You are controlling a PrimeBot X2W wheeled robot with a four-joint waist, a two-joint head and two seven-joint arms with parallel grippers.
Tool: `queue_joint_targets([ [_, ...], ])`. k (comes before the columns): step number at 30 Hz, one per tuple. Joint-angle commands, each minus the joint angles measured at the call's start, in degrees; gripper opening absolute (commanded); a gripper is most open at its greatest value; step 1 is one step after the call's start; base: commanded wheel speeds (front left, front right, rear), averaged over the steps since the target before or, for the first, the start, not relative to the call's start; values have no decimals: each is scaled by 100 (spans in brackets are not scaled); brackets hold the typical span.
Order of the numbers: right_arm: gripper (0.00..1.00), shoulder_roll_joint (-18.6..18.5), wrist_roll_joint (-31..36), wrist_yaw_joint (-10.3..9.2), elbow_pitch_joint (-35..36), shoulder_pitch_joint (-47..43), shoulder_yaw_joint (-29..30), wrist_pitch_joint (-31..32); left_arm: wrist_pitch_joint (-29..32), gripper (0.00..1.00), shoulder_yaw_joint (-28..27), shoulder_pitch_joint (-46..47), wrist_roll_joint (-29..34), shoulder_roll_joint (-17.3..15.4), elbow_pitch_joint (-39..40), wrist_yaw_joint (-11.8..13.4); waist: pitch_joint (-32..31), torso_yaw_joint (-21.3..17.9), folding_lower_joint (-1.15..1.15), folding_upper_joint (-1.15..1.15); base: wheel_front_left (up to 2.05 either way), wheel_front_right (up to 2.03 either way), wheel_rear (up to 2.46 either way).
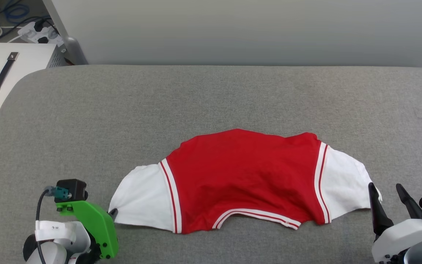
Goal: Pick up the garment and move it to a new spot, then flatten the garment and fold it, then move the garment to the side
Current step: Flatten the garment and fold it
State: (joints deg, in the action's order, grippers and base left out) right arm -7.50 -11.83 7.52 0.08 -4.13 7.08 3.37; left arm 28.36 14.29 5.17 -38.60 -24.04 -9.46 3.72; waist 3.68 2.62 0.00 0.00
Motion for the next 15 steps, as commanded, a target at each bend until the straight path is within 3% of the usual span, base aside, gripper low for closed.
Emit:
queue_joint_targets([
  [1,100,7,34,-3,30,-72,-8,32,-140,100,-48,117,17,24,-18,-19,-11,-2,0,0,0,0,0],
  [5,100,-40,-46,-3,77,-138,-39,227,-810,100,-76,169,158,104,100,-170,-39,20,0,0,0,0,0],
  [15,100,-637,-334,-3,383,-237,-169,1533,-3699,100,-105,-32,880,356,173,-627,-32,222,0,0,0,0,0],
])
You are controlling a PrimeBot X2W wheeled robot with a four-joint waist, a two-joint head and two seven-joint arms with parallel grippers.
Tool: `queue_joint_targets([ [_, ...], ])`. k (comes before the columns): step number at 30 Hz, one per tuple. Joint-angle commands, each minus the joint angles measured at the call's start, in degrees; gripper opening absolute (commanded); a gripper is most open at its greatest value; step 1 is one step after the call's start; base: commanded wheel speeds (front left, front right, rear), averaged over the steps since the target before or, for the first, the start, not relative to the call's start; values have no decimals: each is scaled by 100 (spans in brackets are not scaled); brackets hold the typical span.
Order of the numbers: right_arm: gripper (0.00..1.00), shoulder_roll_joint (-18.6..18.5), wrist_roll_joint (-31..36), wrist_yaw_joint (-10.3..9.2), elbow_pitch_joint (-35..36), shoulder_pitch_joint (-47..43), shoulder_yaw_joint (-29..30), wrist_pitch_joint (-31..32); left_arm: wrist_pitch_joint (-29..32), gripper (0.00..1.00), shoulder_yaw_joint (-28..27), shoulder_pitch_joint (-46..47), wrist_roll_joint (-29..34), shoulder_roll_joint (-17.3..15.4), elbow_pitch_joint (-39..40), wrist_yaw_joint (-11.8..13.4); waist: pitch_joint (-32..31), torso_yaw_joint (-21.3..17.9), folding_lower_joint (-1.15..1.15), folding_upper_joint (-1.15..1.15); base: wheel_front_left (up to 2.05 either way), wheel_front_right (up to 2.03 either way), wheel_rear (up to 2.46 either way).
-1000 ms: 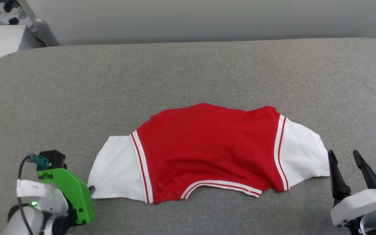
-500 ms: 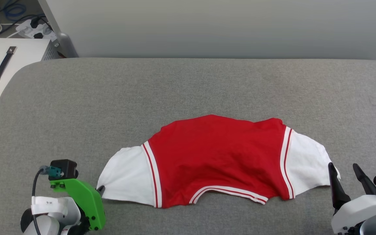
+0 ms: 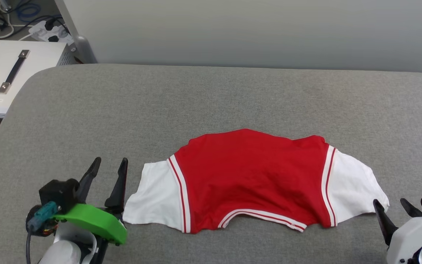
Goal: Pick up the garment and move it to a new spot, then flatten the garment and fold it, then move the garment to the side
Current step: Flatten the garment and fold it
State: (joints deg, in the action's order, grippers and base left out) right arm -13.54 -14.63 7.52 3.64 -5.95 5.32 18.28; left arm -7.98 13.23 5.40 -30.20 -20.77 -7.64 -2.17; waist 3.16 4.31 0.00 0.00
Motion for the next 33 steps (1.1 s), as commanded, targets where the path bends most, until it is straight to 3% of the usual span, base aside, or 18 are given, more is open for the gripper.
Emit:
queue_joint_targets([
  [1,100,-125,-106,-3,34,-46,25,291,-308,100,27,-53,92,57,4,-108,35,87,0,0,0,0,0],
  [6,100,-483,-412,-3,-1,241,247,1695,-682,100,91,-1,435,233,157,-299,201,289,0,0,0,0,0],
  [11,100,-600,-453,-3,-151,584,388,2502,-698,100,81,88,657,375,263,-397,363,449,0,0,0,0,0],
  [18,100,-563,-269,-3,-523,873,516,2906,-700,100,-34,165,796,530,313,-485,579,648,0,0,0,0,0],
  [30,100,-386,-57,-3,-1082,897,455,2715,-701,100,-128,233,867,565,179,-526,773,721,0,0,0,0,0],
  [31,94,-377,-71,-3,-1141,898,432,2711,-701,100,-132,236,853,563,151,-527,780,711,0,0,0,0,0],
  [32,45,-379,-78,-3,-1184,895,406,2706,-701,100,-126,235,843,555,112,-528,782,703,0,0,0,0,0],
  [33,36,-385,-89,-3,-1228,892,377,2683,-701,100,-118,239,835,544,74,-529,780,692,0,0,0,0,0],
])
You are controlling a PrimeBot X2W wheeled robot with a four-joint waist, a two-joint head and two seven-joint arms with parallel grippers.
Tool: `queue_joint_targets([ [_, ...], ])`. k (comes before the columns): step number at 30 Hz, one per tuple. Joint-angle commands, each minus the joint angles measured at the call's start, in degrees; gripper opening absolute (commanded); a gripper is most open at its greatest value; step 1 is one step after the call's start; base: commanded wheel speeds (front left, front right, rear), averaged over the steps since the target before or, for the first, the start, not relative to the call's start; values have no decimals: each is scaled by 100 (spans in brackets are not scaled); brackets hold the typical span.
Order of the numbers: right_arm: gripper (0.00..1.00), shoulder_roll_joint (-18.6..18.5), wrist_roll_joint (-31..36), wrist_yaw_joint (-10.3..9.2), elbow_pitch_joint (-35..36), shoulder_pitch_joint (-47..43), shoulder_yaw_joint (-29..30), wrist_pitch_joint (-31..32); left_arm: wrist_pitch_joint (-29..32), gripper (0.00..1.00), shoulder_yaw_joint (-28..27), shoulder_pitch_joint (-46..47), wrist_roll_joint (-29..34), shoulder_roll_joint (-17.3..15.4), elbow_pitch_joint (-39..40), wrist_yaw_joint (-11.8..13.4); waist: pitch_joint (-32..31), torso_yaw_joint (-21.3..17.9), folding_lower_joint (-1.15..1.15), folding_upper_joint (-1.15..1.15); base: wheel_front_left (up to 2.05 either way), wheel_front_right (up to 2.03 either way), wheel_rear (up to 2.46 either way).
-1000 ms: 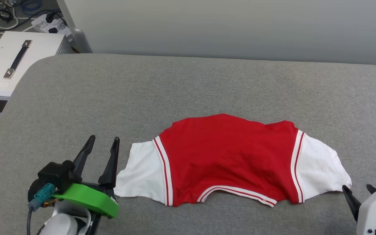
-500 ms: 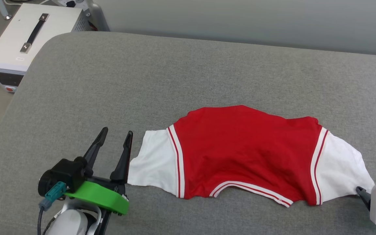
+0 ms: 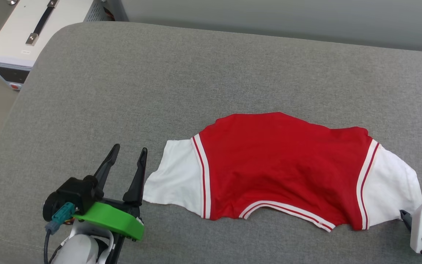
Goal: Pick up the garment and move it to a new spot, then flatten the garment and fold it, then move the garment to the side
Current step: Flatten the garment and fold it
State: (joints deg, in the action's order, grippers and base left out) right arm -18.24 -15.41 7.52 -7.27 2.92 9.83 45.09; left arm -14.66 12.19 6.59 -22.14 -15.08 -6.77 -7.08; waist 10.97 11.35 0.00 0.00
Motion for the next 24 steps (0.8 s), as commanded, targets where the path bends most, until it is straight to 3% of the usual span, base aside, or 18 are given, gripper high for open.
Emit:
queue_joint_targets([
  [1,0,87,-30,-3,-171,7,-83,-24,-33,100,-10,123,18,-31,-38,-38,-7,-23,0,0,0,0,0],
  [9,0,-116,-15,-3,-74,-47,-8,-554,25,100,151,64,-230,-220,-500,-40,-286,-198,0,0,0,0,0],
  [13,0,-248,-40,-3,203,-196,80,-641,404,100,274,54,-441,-341,-661,-40,-412,-312,0,0,0,0,0],
  [20,0,-363,-162,-3,741,-322,35,-543,1935,100,665,167,-797,-612,-740,-35,-382,-539,0,0,0,0,0],
  [24,0,-309,-144,-3,919,-298,-53,-494,2804,100,748,302,-954,-588,-744,173,-277,-655,0,0,0,0,0],
])
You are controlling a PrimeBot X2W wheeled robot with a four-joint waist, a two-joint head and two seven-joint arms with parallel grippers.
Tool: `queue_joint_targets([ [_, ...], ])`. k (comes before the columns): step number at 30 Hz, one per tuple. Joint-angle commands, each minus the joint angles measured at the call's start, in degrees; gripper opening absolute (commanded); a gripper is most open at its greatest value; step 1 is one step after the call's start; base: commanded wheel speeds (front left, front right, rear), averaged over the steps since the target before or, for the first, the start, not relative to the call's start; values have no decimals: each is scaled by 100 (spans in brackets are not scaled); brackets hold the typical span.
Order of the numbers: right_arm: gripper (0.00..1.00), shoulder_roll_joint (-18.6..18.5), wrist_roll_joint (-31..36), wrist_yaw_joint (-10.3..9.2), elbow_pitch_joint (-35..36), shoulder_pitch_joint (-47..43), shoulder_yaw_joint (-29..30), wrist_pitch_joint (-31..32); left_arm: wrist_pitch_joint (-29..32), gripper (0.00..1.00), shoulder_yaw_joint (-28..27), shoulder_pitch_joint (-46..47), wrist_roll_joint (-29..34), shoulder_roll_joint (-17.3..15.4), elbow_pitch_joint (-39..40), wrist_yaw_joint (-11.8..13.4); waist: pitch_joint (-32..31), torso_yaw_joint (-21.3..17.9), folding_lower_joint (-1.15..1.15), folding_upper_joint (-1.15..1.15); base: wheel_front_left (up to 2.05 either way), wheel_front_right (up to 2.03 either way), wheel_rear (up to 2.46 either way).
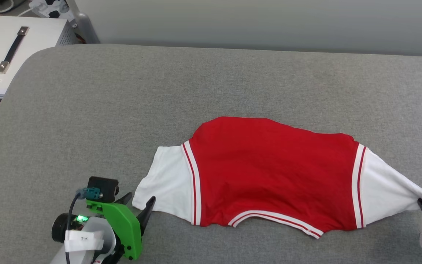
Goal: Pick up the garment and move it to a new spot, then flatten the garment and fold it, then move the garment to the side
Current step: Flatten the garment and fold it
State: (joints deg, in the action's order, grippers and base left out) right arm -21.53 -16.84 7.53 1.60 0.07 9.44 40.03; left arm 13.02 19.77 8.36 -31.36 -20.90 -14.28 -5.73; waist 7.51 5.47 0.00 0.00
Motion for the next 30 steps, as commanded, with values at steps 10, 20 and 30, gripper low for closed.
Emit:
queue_joint_targets([
  [10,0,73,-36,-4,274,123,-232,78,1464,100,78,457,178,-186,0,863,380,-306,0,0,0,0,0],
  [20,0,89,-43,-4,300,294,-313,59,2346,49,196,376,-116,-176,52,947,608,-402,0,0,0,0,0],
  [30,0,21,-90,-4,152,325,-315,-36,2339,0,35,265,-444,-154,341,897,379,-345,0,0,0,0,0],
])
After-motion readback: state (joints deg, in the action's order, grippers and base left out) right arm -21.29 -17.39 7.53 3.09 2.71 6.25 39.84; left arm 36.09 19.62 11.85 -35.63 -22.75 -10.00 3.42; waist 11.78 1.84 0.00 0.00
